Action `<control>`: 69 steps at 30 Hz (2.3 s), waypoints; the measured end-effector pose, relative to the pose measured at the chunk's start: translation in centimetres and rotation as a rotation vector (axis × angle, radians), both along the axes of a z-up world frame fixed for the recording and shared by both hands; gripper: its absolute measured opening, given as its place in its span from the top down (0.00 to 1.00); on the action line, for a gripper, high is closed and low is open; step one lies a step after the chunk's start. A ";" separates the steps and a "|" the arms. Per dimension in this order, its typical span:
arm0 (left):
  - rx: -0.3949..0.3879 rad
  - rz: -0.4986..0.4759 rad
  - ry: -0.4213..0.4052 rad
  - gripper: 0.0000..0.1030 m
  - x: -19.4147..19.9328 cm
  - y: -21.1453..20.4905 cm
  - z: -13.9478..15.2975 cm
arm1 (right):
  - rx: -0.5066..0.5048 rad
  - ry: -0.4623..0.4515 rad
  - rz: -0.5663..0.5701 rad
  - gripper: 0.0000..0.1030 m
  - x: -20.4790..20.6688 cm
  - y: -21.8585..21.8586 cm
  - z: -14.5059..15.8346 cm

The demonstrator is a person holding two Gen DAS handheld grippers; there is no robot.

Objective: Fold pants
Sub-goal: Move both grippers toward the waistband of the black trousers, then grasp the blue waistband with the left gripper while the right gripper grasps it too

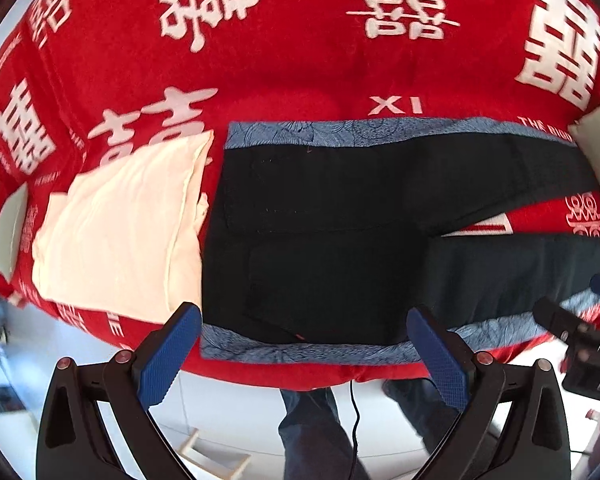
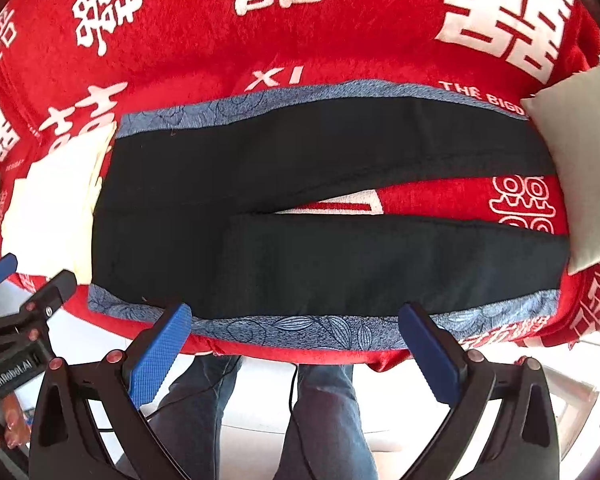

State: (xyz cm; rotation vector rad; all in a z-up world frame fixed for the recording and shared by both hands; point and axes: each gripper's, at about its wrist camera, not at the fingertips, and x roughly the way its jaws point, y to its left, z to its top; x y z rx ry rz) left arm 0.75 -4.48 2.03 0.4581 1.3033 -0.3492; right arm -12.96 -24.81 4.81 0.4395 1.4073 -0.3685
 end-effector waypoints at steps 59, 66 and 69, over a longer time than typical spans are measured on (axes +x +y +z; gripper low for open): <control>-0.583 0.291 0.449 0.15 -1.3 15.7 -18.5 | 0.982 -0.528 -0.476 0.47 -9.0 3.7 -24.7; -0.634 0.383 0.478 0.15 -1.1 16.1 -19.4 | 1.138 -0.633 -0.520 0.82 -8.0 3.2 -21.9; -0.681 0.434 0.489 0.15 -0.7 16.3 -19.8 | 1.162 -0.656 -0.489 0.82 -7.6 3.0 -20.3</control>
